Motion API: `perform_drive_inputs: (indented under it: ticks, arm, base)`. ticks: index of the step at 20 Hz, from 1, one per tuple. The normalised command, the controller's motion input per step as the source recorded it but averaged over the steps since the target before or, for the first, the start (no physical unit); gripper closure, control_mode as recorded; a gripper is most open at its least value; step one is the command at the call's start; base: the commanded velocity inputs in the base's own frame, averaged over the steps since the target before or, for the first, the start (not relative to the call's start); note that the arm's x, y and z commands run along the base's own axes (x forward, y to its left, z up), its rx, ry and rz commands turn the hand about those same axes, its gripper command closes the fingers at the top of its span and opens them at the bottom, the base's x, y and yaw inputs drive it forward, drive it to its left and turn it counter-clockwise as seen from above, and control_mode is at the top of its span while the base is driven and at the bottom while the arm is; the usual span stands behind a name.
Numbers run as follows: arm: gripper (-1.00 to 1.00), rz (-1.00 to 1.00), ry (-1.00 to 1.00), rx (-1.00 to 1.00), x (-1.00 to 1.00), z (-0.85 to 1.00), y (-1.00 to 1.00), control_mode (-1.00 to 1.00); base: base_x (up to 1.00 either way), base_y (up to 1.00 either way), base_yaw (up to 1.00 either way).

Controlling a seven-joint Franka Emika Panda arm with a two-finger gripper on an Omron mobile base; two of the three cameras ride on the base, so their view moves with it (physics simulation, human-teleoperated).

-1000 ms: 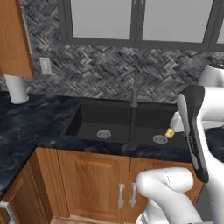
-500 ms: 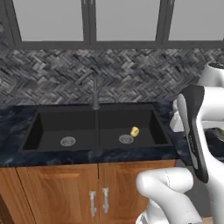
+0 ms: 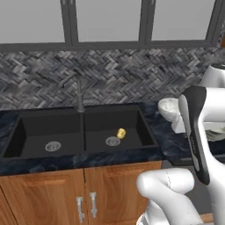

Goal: Pick the eggplants from the cabinet and place them in one bowl. Pick the potato from the sink and place it in the other bowl.

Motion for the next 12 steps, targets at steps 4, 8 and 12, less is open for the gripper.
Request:
perform_drive_inputs:
  ticks: [4, 8, 12]
  arm:
    - [1.0, 0.0, 0.0, 0.0, 0.0, 0.0, 0.0, 1.0]
    - [1.0, 0.0, 0.0, 0.0, 0.0, 0.0, 0.0, 1.0]
    - [1.0, 0.0, 0.0, 0.0, 0.0, 0.0, 0.0, 1.0]
  base:
    - [0.0, -0.54, -0.15]
    - [0.0, -0.8, -0.29]
    - [0.06, -0.4, -0.19]
